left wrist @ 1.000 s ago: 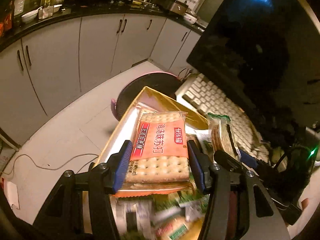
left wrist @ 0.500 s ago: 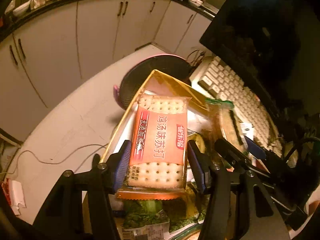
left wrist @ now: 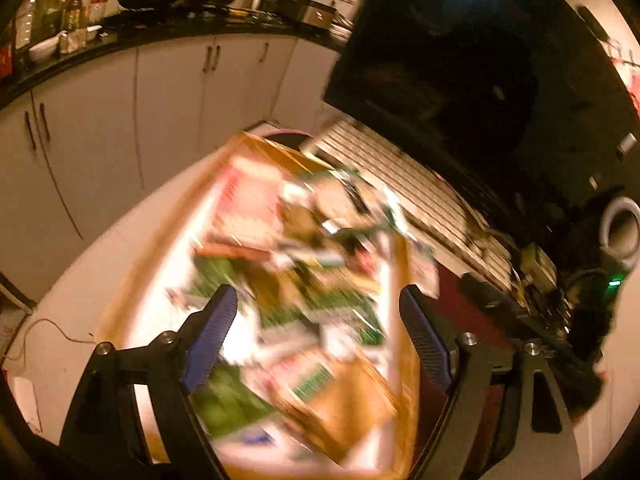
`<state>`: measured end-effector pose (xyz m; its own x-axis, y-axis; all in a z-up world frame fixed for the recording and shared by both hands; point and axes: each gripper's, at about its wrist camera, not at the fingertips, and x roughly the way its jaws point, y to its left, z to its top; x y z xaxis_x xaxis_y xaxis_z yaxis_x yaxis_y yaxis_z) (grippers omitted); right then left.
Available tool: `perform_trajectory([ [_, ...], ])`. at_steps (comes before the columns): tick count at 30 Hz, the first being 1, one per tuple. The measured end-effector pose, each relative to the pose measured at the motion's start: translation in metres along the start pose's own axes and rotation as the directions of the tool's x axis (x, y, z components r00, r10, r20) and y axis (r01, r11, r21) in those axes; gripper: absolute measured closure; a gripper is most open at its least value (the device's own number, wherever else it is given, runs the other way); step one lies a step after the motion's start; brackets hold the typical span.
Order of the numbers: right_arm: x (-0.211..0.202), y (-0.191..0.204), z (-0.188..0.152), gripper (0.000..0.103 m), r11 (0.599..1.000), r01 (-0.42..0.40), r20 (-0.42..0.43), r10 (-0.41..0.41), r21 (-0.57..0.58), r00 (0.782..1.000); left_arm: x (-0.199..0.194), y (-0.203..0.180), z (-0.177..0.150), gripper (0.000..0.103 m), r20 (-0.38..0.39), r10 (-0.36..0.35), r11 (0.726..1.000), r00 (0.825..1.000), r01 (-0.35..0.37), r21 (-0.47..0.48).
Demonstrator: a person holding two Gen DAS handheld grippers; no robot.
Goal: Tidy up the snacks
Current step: 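Grasp the white Dole sachet on the mat with the right tool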
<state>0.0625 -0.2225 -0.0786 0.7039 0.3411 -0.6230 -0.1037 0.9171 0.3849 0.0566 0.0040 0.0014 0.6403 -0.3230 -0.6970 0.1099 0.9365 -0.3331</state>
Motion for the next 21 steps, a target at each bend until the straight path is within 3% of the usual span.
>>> perform_trajectory([
  [3,-0.001,-0.021,-0.010,0.024,0.998,-0.029,-0.050,0.032,0.057,0.998,-0.003,-0.022,-0.019,0.020,-0.018,-0.022,0.999,1.000,0.022,0.038],
  [9,0.002,-0.035,0.000,0.025,0.994,-0.007,-0.062,0.014,0.106,0.998,0.001,-0.044,-0.031,0.020,-0.040,-0.012,0.996,0.999,0.015,0.091],
  [11,0.012,-0.035,0.005,0.030,0.993,0.001,-0.089,0.009,0.114,0.996,0.000,-0.045,-0.032,0.020,-0.044,-0.012,0.996,0.999,0.016,0.093],
  [13,0.028,-0.037,0.009,0.043,0.993,0.020,-0.130,-0.004,0.119,0.991,0.002,-0.042,-0.031,0.020,-0.046,-0.006,0.996,0.999,0.010,0.089],
  [16,0.051,-0.039,0.021,0.054,0.991,0.023,-0.171,0.000,0.134,0.985,0.006,-0.036,-0.029,0.020,-0.054,-0.009,0.997,0.999,0.013,0.072],
  [20,0.069,-0.040,0.030,0.066,0.986,0.021,-0.183,0.010,0.167,0.983,0.008,-0.026,-0.025,0.020,-0.057,-0.010,0.999,0.998,0.013,0.050],
  [21,0.072,-0.038,0.032,0.074,0.987,0.022,-0.183,0.007,0.156,0.983,0.008,-0.024,-0.025,0.020,-0.055,-0.011,0.999,0.998,0.014,0.046],
])
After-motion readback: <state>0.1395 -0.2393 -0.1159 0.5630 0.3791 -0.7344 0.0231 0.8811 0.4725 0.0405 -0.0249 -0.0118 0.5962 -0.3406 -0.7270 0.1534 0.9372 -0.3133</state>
